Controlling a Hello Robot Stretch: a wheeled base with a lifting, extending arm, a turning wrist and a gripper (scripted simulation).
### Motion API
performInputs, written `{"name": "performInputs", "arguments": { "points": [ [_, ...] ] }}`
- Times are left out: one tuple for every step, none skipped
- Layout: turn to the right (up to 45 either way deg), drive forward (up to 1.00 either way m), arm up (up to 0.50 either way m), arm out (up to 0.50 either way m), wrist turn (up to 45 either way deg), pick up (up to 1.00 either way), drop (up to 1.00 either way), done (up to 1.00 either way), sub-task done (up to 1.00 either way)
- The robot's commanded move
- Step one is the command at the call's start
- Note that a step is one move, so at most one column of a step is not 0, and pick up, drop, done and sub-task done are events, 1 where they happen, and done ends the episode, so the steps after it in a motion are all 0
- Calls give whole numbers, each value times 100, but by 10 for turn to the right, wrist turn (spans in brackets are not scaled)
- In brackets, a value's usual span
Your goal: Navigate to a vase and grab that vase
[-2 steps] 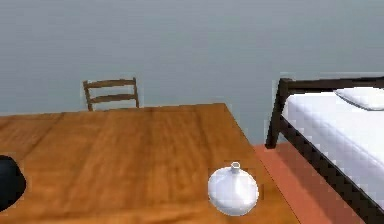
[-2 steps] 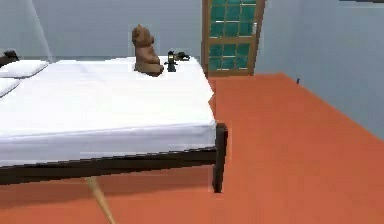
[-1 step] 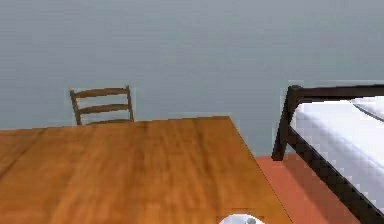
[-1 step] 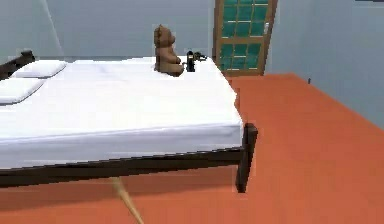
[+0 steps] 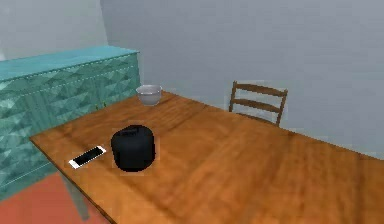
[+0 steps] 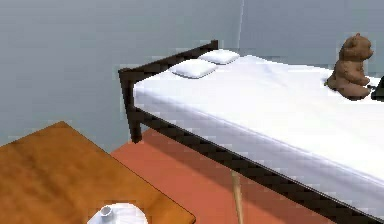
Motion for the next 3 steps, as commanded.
{"name": "performInputs", "arguments": {
  "points": [
    [-180, 0, 0, 0, 0, 0, 0, 0, 0],
    [0, 0, 50, 0, 0, 0, 0, 0, 0],
    [0, 0, 38, 0, 0, 0, 0, 0, 0]
  ]
}}
